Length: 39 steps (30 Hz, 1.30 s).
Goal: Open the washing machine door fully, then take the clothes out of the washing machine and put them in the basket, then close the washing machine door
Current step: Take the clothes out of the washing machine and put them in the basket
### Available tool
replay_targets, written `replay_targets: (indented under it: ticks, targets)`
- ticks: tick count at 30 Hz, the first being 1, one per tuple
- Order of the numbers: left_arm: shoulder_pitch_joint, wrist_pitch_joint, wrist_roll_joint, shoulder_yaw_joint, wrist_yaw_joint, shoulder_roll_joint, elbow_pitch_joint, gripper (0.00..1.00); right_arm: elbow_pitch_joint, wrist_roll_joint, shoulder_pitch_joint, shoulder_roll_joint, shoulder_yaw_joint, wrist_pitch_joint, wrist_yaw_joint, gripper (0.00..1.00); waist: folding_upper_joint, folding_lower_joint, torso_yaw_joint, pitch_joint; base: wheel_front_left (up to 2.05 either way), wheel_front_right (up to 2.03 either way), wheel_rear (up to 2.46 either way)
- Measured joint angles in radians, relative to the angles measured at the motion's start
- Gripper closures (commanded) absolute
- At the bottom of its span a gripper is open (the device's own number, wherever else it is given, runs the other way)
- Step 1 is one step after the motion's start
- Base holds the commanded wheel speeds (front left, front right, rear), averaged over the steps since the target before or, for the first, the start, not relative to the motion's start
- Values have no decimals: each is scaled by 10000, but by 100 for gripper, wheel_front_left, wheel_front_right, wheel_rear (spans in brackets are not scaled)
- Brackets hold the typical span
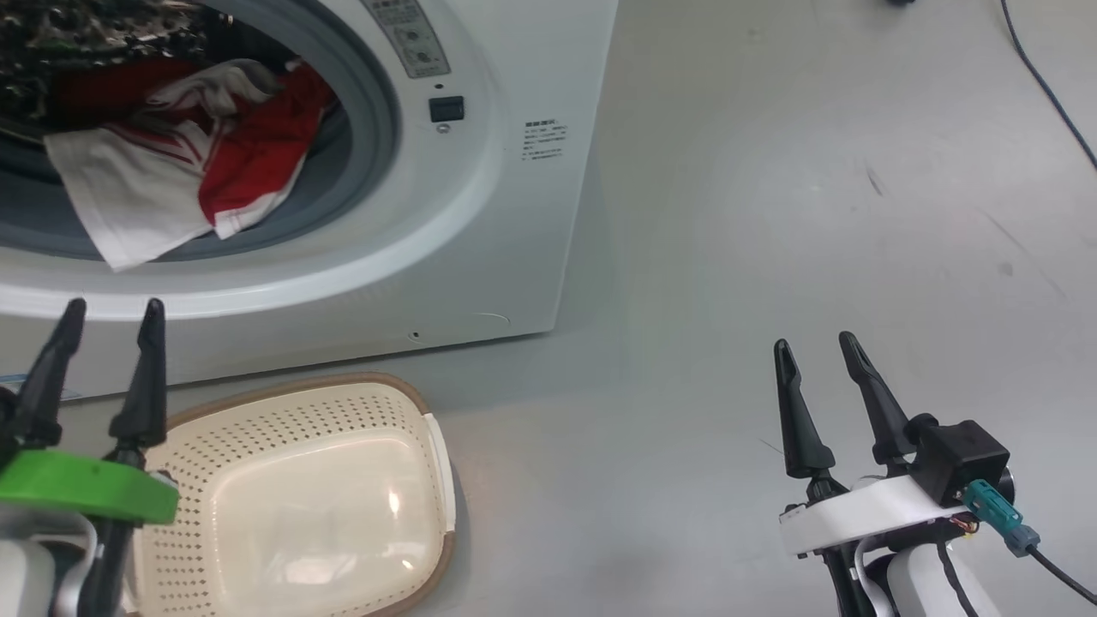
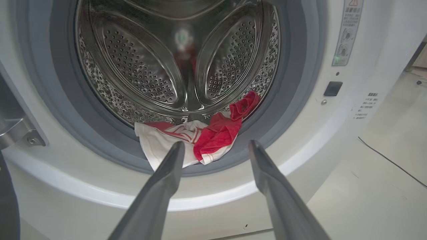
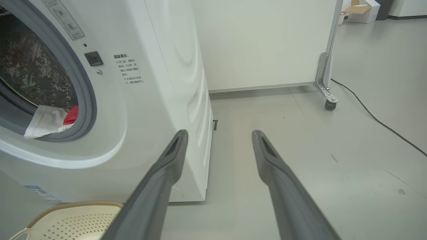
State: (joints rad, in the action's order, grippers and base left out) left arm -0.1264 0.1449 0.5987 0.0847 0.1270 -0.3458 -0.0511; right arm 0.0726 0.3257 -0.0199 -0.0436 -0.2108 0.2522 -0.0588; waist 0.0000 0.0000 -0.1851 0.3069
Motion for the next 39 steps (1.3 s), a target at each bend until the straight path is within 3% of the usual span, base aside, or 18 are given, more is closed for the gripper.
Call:
replay_targets:
  ticks: [11, 17, 25, 39]
  targets:
    - [-1464, -1524, 151, -514, -391, -1047, -598, 0, -334, 642, -397, -2, -784, 0, 359, 0, 0, 0, -1455, 1039, 0, 0, 0]
    - [-2021, -2311, 541, -779, -614, -1212, -1087, 0, -387, 909, -410, 0, -1080, 0, 535, 0, 0, 0, -2141, 1426, 0, 0, 0]
    - [-2944, -3346, 587, -1014, -928, -1877, -1710, 0, -600, 1162, -548, 21, -1369, 0, 744, 0, 0, 1, -3093, 1948, 0, 0, 0]
    - [-4413, -4341, 608, -871, -1131, -2113, -2694, 0, -790, 1243, -568, 44, -1599, 0, 1133, 0, 0, 0, -3781, 2462, 0, 0, 0]
